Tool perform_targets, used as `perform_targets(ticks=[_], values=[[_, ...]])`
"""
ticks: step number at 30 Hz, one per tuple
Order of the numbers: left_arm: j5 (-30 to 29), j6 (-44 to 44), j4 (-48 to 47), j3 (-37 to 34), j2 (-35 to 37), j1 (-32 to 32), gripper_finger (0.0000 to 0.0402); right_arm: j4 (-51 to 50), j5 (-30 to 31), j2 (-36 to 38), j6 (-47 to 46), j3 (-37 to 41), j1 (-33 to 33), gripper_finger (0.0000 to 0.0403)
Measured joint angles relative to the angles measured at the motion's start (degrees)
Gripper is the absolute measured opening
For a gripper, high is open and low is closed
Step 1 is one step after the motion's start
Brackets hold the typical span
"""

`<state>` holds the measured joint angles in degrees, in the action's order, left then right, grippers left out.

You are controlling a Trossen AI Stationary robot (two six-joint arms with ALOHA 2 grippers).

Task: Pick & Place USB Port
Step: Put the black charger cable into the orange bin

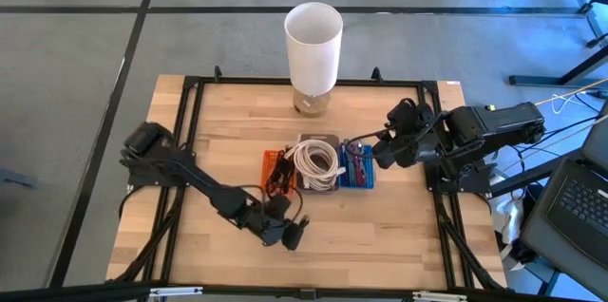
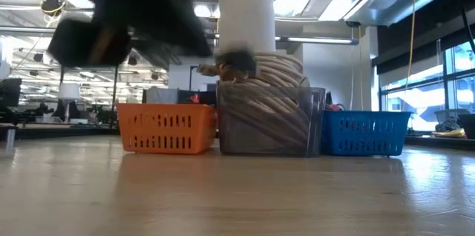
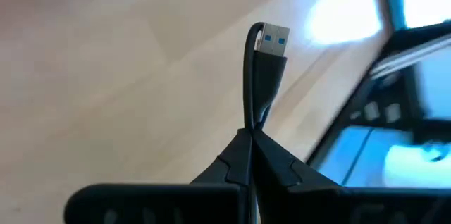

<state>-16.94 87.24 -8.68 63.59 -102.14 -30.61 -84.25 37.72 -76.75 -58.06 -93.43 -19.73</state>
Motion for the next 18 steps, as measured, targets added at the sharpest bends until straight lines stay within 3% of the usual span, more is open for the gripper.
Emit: perform_targets(ticks=[10,14,18], values=[[-17.48,2.70,-24.36,0.22,14.72,2.63,0.0001,0.70,0.02,0.00,0.00,0.00,0.00,0.0172],[-17.19,3.35,-32.58,0.22,15.11,6.74,0.0001,0.72,0.00,0.00,-0.01,0.00,-0.02,0.0172],[-14.05,0.47,-33.56,0.22,13.56,10.86,0.0001,0.72,-0.26,-0.02,-0.04,0.00,0.00,0.0172]])
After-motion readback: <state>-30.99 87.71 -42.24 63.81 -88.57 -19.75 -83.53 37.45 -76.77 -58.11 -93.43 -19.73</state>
